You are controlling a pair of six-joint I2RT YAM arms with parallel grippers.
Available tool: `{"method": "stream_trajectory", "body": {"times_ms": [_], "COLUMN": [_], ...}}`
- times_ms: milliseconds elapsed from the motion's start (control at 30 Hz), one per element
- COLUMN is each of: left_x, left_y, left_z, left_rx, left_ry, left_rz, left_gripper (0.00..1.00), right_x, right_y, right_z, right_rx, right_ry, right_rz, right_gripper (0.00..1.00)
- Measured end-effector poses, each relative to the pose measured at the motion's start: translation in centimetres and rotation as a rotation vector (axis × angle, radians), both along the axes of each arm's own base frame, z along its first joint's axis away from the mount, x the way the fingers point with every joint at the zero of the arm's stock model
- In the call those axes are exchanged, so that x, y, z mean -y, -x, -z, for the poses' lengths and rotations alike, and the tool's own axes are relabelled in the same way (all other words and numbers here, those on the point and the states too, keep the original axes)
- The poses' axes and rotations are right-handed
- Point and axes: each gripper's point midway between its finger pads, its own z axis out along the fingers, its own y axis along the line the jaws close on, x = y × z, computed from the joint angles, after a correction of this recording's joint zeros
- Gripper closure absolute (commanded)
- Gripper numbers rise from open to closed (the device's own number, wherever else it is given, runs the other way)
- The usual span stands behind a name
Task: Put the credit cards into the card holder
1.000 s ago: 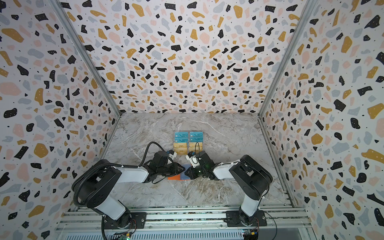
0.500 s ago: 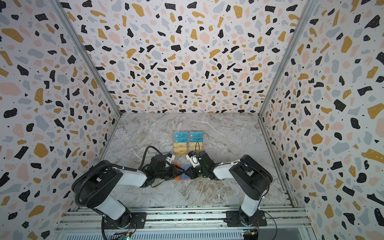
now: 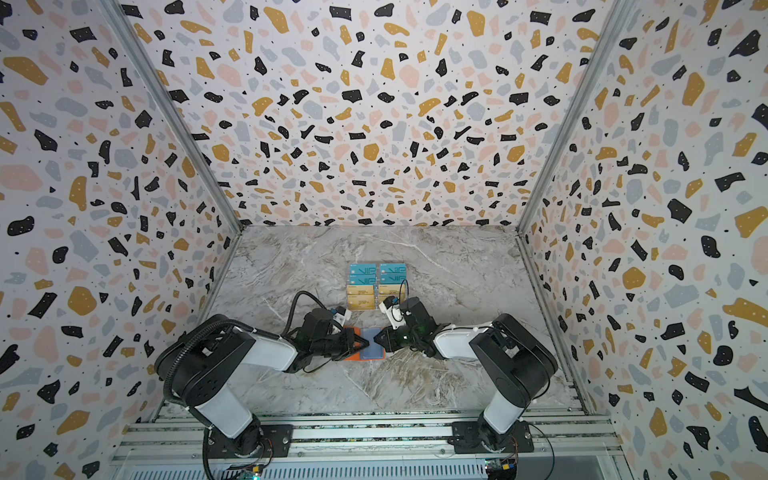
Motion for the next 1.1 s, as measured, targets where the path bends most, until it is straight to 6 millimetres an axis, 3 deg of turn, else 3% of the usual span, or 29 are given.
{"method": "stream_trajectory", "body": {"times_ms": [233,867,933,1000,1100], "left_x": [-0.7,-0.9,-1.0,-1.0,-1.0], "left_y": [-0.3,0.3,0.4,0.5,0.6], "left_z": [-1.5,-1.5,-1.5,-1.5,-1.9], "left_rx": [0.039,0.044,0.044,0.039,0.045], "left_ry": [0.023,0.036,0.037,0.039,0.045], "left_rz": [-0.017,0.007,0.006,0.008,0.009], "left_gripper": [1.0,1.0,0.91,0.75,0.63], "right_x": [0.8,-0.2,-0.6,-0.9,-1.3], "right_y": [-0.3,0.7,1.1,1.5,1.8], "right_z": [0.3,1.1,1.2,1.0,0.6], "right_rx": [-0.025,-0.078,-0.083,-0.085,-0.081], "right_ry": [-0.015,-0.051,-0.062,-0.075,-0.092], "right_rz": [0.027,-0.038,-0.058,-0.078,-0.098], "right_gripper": [0.87,0.87,0.87,0.87,0.86]}}
